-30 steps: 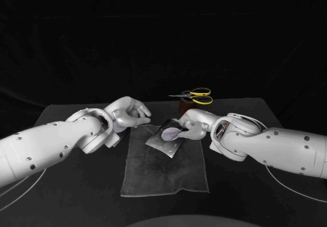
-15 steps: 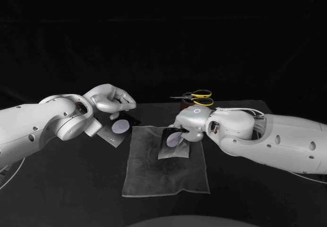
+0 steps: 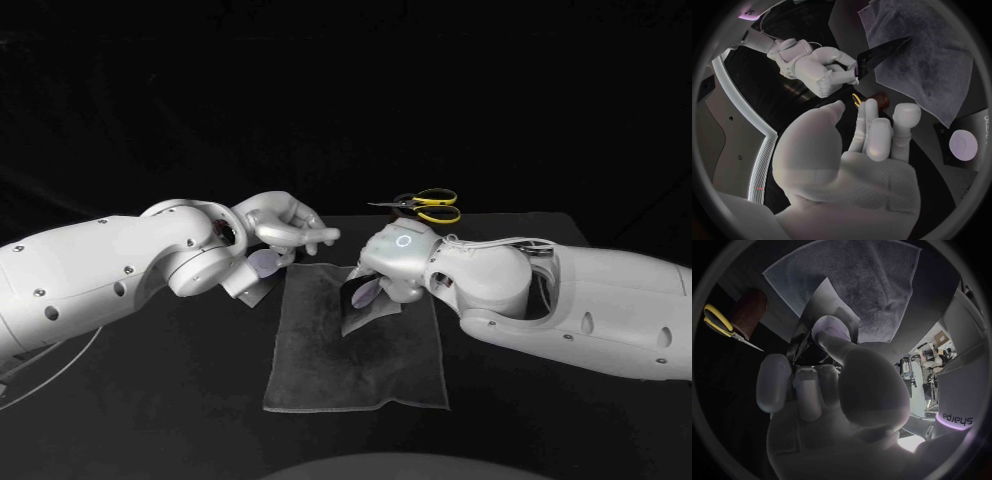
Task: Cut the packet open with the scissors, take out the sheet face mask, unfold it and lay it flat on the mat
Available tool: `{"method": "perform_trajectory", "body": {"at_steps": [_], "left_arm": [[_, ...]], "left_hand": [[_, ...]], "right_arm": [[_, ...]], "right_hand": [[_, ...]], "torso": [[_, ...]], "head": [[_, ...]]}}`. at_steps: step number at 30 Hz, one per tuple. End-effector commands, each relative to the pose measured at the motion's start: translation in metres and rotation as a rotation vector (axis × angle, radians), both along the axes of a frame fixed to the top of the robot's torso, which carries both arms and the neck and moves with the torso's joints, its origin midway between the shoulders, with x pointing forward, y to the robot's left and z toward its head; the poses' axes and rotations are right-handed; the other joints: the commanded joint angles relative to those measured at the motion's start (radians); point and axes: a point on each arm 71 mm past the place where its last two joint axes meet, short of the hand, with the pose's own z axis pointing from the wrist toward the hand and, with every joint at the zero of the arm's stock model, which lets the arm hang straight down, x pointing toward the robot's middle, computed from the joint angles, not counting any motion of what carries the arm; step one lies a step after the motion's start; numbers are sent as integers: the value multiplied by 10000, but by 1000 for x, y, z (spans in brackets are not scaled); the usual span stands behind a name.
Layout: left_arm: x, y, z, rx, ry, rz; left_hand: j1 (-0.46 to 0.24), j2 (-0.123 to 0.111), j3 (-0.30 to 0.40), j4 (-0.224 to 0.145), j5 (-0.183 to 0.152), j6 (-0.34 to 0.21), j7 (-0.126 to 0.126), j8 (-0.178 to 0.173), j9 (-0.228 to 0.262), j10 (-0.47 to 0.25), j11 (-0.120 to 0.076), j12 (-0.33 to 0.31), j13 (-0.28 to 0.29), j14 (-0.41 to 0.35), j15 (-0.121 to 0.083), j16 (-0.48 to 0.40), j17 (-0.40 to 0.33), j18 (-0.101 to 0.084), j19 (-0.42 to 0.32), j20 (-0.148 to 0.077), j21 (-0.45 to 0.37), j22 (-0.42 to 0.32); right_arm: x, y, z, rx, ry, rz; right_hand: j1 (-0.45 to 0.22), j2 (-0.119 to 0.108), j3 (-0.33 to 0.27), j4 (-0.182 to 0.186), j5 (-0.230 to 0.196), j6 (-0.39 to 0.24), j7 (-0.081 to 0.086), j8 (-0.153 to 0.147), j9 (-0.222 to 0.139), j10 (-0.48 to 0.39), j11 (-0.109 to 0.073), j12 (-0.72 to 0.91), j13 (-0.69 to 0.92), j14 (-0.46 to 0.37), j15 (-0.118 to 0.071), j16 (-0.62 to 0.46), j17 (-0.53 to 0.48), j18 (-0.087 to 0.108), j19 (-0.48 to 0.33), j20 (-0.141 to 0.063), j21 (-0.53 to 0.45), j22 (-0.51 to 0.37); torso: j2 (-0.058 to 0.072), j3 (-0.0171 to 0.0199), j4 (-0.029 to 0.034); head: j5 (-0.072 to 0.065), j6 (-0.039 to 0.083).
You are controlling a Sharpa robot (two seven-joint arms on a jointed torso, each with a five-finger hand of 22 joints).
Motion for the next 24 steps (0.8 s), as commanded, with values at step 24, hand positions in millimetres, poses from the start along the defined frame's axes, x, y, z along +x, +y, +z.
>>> {"method": "perform_trajectory", "body": {"at_steps": [24], "left_arm": [[-21, -28, -46, 60, 2782, -988]], "left_hand": [[665, -315, -670, -16, -13, 420, -16, -178, -140, 996, -27, -1289, -643, 158, -45, -125, 58, -140, 90, -3, 63, 69]], "right_arm": [[-10, -1, -14, 475, -696, 213]], "right_hand": [[-48, -49, 76, -1, 24, 85, 6, 73, 11, 855, -49, -66, 2099, 1011, -11, -20, 2514, -199, 78, 7, 75, 1483]], "torso": [[0, -25, -6]], "head": [[142, -172]]}}
